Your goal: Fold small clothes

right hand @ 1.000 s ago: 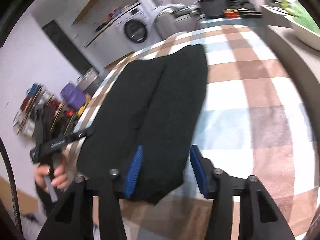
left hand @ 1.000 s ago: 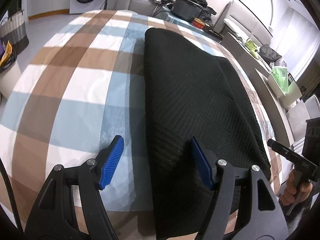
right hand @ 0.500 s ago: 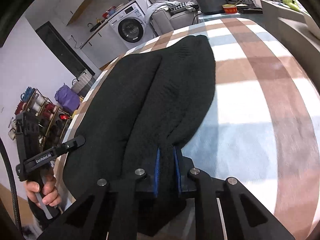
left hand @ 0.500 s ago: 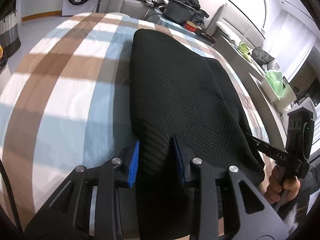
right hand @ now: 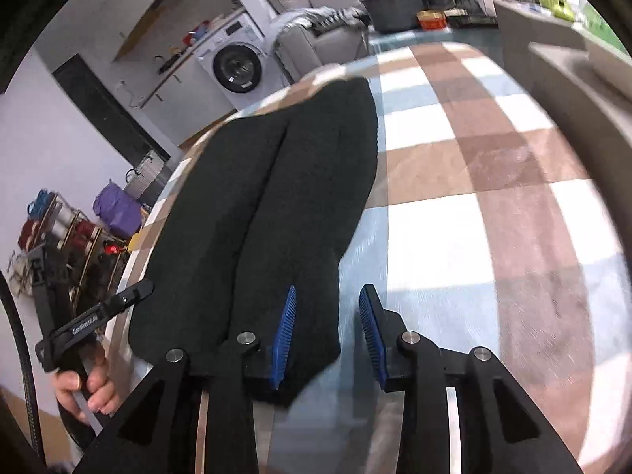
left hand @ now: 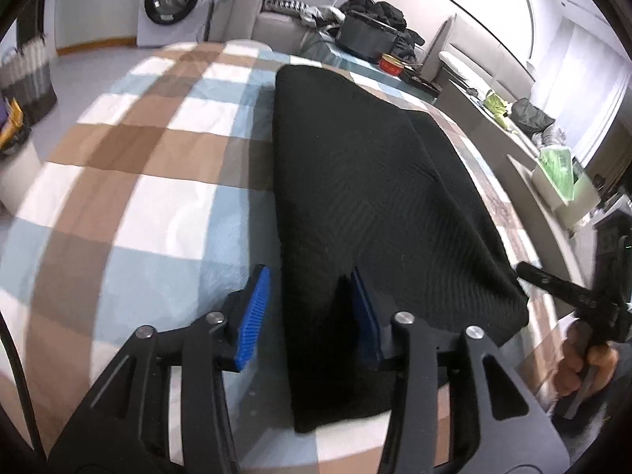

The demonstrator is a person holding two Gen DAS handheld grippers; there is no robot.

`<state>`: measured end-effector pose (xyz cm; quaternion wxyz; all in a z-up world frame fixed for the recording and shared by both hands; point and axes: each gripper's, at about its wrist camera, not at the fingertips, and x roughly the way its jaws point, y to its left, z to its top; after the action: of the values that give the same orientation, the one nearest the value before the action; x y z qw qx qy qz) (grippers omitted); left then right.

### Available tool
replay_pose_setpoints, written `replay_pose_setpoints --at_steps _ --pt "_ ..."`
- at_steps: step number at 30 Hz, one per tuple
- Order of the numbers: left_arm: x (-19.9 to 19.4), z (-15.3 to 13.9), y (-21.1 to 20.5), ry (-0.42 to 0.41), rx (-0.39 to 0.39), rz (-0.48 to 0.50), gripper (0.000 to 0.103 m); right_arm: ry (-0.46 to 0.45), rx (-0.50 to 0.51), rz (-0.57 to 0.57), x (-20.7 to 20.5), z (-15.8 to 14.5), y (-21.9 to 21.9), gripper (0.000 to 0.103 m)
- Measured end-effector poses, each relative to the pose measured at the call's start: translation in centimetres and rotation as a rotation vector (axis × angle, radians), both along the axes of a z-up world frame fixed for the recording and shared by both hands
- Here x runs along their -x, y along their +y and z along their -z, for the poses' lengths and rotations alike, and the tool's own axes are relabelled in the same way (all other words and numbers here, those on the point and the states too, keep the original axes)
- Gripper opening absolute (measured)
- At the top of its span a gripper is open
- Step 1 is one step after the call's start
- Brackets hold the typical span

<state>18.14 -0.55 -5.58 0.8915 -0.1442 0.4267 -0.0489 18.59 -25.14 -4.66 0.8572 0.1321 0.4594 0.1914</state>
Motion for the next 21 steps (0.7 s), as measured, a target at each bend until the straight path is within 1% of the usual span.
replay_pose_setpoints --at_steps 1,3,4,5,6,7,9,11,12,15,19,21 --pt "0.5 -0.3 -0.2 -0.005 -0.032 -0.013 0.05 -0.024 0.015 -0.007 0.7 -0.4 0.1 0.046" --pt "1.7 -1.0 -0.6 -0.048 -0.069 -0.012 0.052 -0.068 0.04 -0.024 1.6 -1.0 0.0 0.06" --pt "2.4 -1.5 -0.9 -0.077 -0.092 -0.003 0.059 -0.091 0.049 -0.034 2.1 -1.4 0.3 0.064" --pt "3.1 -1.9 -1.1 -0.099 -0.117 -0.002 0.066 -0.119 0.051 -0.041 2.6 -1.8 0.5 0.075" --pt "3.7 -2.4 -1.3 -0.128 -0.148 -0.005 0.08 -0.143 0.049 -0.046 2.9 -2.2 0.5 0.084" --pt "4.3 -2.8 -1.4 -0.159 -0.173 -0.013 0.087 -0.175 0.042 -0.052 3.5 -2.6 0.5 0.088" --pt "5.5 -3.4 -1.6 -0.215 -0.194 -0.02 0.09 -0.214 0.032 -0.065 4.4 -3.3 0.5 0.101" --pt "6.3 -4.0 -1.6 -0.238 -0.186 -0.014 0.1 -0.258 0.012 -0.074 5.3 -3.9 0.3 0.103" --pt "6.7 -4.2 -1.6 -0.252 -0.181 -0.012 0.102 -0.282 0.004 -0.073 5.5 -4.2 0.4 0.103" --pt "7.5 -4.8 -1.7 -0.296 -0.193 -0.032 0.102 -0.352 0.018 -0.097 6.4 -4.8 0.8 0.103" --pt "8.3 -4.9 -1.8 -0.351 -0.185 -0.028 0.102 -0.394 0.072 -0.13 7.1 -4.8 1.8 0.103" --pt "8.7 -4.9 -2.0 -0.373 -0.2 -0.035 0.102 -0.416 0.073 -0.145 7.4 -4.6 2.1 0.103"
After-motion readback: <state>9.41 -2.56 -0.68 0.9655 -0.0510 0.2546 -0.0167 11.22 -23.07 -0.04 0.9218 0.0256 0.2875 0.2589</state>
